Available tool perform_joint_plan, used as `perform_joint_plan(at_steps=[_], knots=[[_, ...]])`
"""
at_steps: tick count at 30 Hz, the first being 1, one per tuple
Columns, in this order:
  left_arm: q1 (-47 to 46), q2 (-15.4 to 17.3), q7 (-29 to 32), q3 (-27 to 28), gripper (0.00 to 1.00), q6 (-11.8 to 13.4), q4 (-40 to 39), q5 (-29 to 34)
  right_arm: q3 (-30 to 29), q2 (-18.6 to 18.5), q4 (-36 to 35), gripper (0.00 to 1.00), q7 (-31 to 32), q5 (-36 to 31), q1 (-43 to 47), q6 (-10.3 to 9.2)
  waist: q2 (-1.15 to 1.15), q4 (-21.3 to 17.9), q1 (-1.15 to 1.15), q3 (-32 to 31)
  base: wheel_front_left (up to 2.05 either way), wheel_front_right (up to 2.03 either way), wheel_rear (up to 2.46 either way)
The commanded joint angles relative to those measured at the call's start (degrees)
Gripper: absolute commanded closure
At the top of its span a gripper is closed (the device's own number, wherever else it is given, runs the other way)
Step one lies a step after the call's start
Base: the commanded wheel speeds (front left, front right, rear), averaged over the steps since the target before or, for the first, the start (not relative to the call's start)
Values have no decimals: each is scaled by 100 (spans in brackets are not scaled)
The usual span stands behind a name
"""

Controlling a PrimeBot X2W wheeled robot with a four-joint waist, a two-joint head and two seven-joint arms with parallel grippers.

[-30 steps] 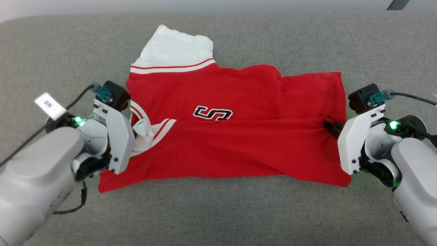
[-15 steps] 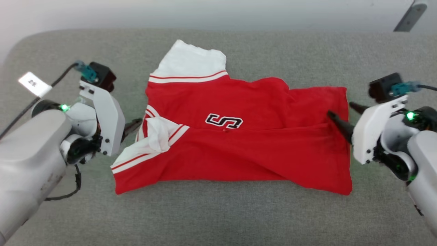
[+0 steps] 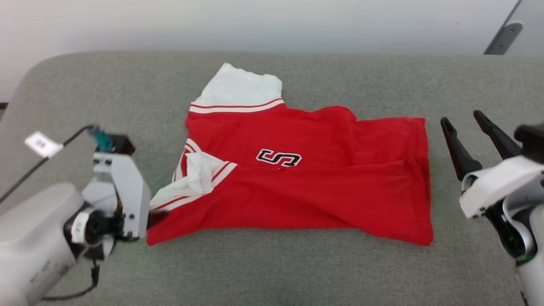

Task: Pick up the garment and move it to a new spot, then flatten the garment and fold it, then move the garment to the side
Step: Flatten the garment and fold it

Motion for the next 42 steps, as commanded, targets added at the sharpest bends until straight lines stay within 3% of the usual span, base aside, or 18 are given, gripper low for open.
perform_joint_plan(at_steps=[1, 7, 16, 17, 18, 19, 31, 39, 40, 41, 42], knots=[[194, 98, 89, 18, 0, 236, -98, -137, -326, 180, -304, 0, -48, -193, 295, -11, 0, -99, 0, 27, 0, 0, 0], [494, 182, 27, 66, 0, 465, -73, -340, -854, 593, -1129, 0, 34, -630, 862, -11, 0, -275, 0, 92, 0, 0, 0], [985, -139, -196, 170, 0, 206, 776, -736, -1380, 1192, -1996, 0, 491, -875, 1740, -11, 0, -503, 0, 195, 0, 0, 0], [1026, -194, -165, 173, 56, 119, 840, -784, -1393, 1226, -2047, 0, 603, -879, 1817, -11, 0, -515, 0, 198, 0, 0, 0], [1062, -260, -161, 193, 95, 44, 905, -837, -1421, 1262, -2083, 0, 742, -887, 1880, -11, 0, -525, 0, 201, 0, 0, 0], [1078, -308, -139, 194, 100, -23, 979, -864, -1411, 1275, -2128, 0, 898, -871, 1933, -11, 0, -531, 0, 204, 0, 0, 0], [848, -842, -252, 197, 100, -556, 1443, -739, -1184, 1232, -1794, 0, 3171, -436, 1899, -11, 0, -295, 0, 278, 0, 0, 0], [632, -1061, -323, 202, 100, -776, 1620, -619, -1150, 1276, -1123, 0, 4031, -615, 1516, -11, 0, -73, 0, 409, 0, 0, 0], [610, -1085, -335, 209, 100, -783, 1634, -618, -1126, 1265, -1014, 9, 4130, -649, 1465, -11, 0, -50, 0, 427, 0, 0, 0], [595, -1102, -347, 213, 100, -807, 1652, -607, -1098, 1259, -885, 80, 4239, -676, 1422, -11, 0, -32, 0, 439, 0, 0, 0], [583, -1118, -354, 216, 100, -819, 1671, -594, -1093, 1282, -767, 100, 4317, -675, 1393, -11, 0, -14, 0, 450, 0, 0, 0]])
